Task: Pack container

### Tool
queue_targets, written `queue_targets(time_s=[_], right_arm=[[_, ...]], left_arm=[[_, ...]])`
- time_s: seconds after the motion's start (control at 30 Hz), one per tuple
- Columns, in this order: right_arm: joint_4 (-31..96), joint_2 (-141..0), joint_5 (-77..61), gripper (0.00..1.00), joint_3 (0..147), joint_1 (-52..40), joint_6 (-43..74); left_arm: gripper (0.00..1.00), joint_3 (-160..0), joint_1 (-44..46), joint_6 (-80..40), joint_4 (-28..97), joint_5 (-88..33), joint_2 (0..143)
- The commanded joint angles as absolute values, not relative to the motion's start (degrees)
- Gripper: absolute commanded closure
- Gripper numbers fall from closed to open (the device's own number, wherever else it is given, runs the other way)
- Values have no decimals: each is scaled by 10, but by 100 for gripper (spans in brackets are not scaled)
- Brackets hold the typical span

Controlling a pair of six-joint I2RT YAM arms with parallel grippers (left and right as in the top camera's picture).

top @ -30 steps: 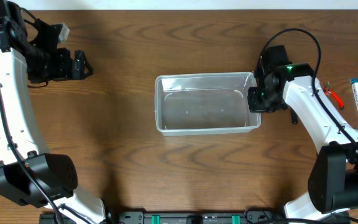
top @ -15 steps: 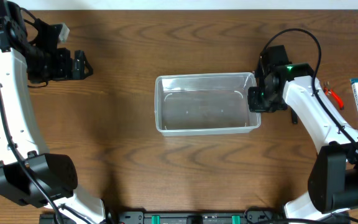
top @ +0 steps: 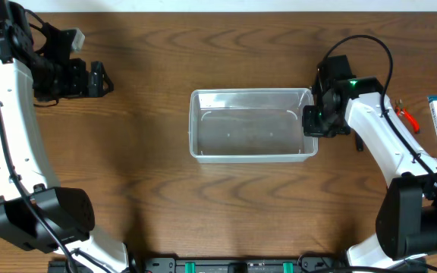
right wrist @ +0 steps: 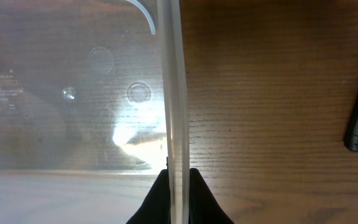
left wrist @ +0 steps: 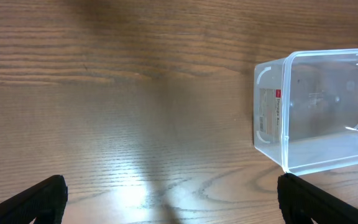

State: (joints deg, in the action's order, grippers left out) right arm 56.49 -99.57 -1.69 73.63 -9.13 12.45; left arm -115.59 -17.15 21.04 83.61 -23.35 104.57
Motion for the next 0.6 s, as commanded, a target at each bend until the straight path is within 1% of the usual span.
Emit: queue_targets(time_s=[0.0,0.1,0.17,0.37,0.57], right_arm=[[563,-983,-15,95,734,-90,136],[563,-983,-15,92,734,-90,131],[563,-983,-15,89,734,-90,130],[563,-983,-15,86,734,-90,127],[563,-982,-15,80,734,-90,118]], left_arm=[[2,-1153,-173,216,839,-229,1044],[2,-1153,-173,216,839,-229,1044],[2,-1153,-173,216,839,-229,1044],[2,-1153,-173,216,837,-229,1044],[2,-1153,-173,216,832,-229,1044]])
